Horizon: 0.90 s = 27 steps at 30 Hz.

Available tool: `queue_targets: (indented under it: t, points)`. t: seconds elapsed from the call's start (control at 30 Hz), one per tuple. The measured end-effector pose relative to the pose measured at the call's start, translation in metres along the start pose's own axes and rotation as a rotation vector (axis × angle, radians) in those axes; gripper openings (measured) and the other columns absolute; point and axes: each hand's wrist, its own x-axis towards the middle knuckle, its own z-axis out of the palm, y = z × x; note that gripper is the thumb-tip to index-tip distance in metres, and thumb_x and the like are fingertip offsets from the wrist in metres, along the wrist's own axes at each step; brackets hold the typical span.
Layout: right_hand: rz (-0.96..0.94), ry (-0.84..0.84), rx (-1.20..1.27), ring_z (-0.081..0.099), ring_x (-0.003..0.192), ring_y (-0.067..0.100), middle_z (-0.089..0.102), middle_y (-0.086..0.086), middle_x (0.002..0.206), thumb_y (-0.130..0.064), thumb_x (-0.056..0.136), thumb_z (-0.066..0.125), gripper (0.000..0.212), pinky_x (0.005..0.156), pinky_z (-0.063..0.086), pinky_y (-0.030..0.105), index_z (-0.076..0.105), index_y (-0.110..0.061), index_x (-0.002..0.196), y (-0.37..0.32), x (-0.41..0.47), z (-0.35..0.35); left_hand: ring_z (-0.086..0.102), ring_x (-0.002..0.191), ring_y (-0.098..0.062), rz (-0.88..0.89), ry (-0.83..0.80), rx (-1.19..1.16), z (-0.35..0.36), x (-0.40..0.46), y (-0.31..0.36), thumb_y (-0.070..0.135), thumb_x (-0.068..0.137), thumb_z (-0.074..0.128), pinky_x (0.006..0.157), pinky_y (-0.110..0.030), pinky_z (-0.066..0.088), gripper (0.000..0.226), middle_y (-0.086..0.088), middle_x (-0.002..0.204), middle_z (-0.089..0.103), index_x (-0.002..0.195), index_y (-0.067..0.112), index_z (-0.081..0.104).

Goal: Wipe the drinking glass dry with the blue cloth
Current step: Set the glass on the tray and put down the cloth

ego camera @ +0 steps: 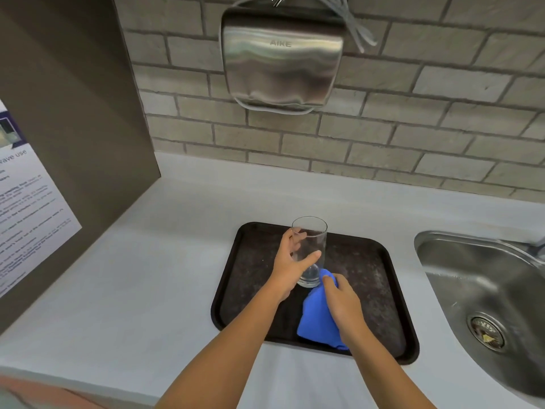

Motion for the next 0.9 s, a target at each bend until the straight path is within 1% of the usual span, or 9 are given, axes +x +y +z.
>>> queue_targets:
  t: [0.17, 0.27, 0.4, 0.47, 0.53, 0.57, 0.63, 0.77, 0.9]
  points:
    - [-0.137, 0.021, -0.071, 0.055, 0.082, 0.005, 0.059, -0.012, 0.090, -0.035, 0.100, 0.039, 0.022, 0.064, 0.039, 0.022, 0.050, -0.032, 0.118, -0.005, -0.017, 0.011, 0.044, 0.134, -0.006, 0.028, -0.038, 0.066, 0.001, -0.003, -0.005, 0.013, 0.083, 0.080, 0.106, -0.019, 0.035, 0.080, 0.004, 0.149, 0.050, 0.150, 0.022, 0.037]
    - [-0.120, -0.004, -0.016, 0.052, 0.105, 0.014, 0.059, 0.001, 0.117, -0.038, 0.101, 0.036, 0.032, 0.086, 0.041, 0.030, 0.046, -0.033, 0.130, -0.008, -0.024, 0.016, 0.041, 0.140, -0.008, 0.019, -0.069, 0.111, 0.000, -0.003, -0.002, 0.018, 0.079, 0.084, 0.111, -0.022, 0.034, 0.086, 0.003, 0.154, 0.048, 0.152, 0.022, 0.037]
    - [-0.060, -0.022, 0.097, 0.040, 0.131, 0.023, 0.041, 0.007, 0.145, -0.039, 0.103, 0.025, 0.043, 0.106, 0.033, 0.041, 0.037, -0.033, 0.144, -0.010, -0.033, 0.026, 0.037, 0.141, -0.008, -0.001, -0.105, 0.209, -0.013, -0.011, 0.003, 0.033, 0.079, 0.083, 0.119, -0.036, 0.032, 0.087, 0.009, 0.155, 0.043, 0.153, 0.032, 0.036]
    - [-0.049, -0.022, 0.150, 0.045, 0.124, 0.023, 0.043, 0.007, 0.143, -0.034, 0.103, 0.026, 0.044, 0.102, 0.038, 0.040, 0.038, -0.032, 0.145, -0.014, -0.039, 0.035, 0.033, 0.148, -0.017, -0.044, -0.087, 0.244, -0.022, -0.019, 0.008, 0.039, 0.082, 0.079, 0.118, -0.038, 0.032, 0.088, 0.003, 0.161, 0.036, 0.156, 0.033, 0.032]
    - [-0.081, -0.019, 0.190, 0.053, 0.098, 0.016, 0.051, 0.008, 0.125, -0.026, 0.102, 0.029, 0.042, 0.085, 0.044, 0.030, 0.046, -0.029, 0.140, -0.021, -0.046, 0.046, 0.037, 0.146, -0.019, -0.068, -0.001, 0.224, -0.035, -0.031, 0.013, 0.042, 0.089, 0.071, 0.113, -0.033, 0.037, 0.076, -0.001, 0.160, 0.036, 0.155, 0.028, 0.035]
    - [-0.108, -0.019, 0.199, 0.052, 0.086, 0.013, 0.050, 0.008, 0.117, -0.022, 0.102, 0.030, 0.041, 0.077, 0.043, 0.026, 0.050, -0.028, 0.137, -0.025, -0.049, 0.050, 0.045, 0.139, -0.017, -0.068, 0.059, 0.212, -0.043, -0.037, 0.016, 0.043, 0.094, 0.064, 0.107, -0.028, 0.041, 0.065, -0.003, 0.156, 0.042, 0.152, 0.025, 0.042]
    - [-0.167, -0.034, 0.205, 0.046, 0.075, 0.010, 0.044, 0.007, 0.110, -0.013, 0.100, 0.030, 0.046, 0.078, 0.042, 0.026, 0.049, -0.034, 0.135, -0.036, -0.054, 0.060, 0.059, 0.119, -0.015, -0.091, 0.113, 0.196, -0.062, -0.053, 0.023, 0.049, 0.099, 0.050, 0.095, -0.024, 0.049, 0.042, -0.003, 0.135, 0.061, 0.132, 0.024, 0.059]
    - [-0.293, -0.144, 0.214, 0.051, 0.091, 0.010, 0.039, 0.000, 0.121, -0.006, 0.094, 0.043, 0.058, 0.094, 0.045, 0.034, 0.045, -0.052, 0.130, -0.063, -0.067, 0.087, 0.064, 0.076, -0.004, -0.074, 0.029, 0.202, -0.110, -0.090, 0.044, 0.062, 0.092, 0.050, 0.073, -0.027, 0.052, 0.032, 0.012, 0.080, 0.070, 0.083, 0.037, 0.067]
    - [-0.374, -0.297, 0.294, 0.049, 0.113, 0.002, 0.043, -0.013, 0.125, -0.014, 0.093, 0.056, 0.062, 0.092, 0.046, 0.028, 0.039, -0.058, 0.132, -0.079, -0.071, 0.123, 0.071, 0.104, -0.032, -0.046, 0.109, 0.234, -0.159, -0.102, 0.061, 0.040, 0.094, 0.065, 0.093, -0.044, 0.056, 0.030, -0.007, 0.112, 0.076, 0.113, 0.018, 0.072]
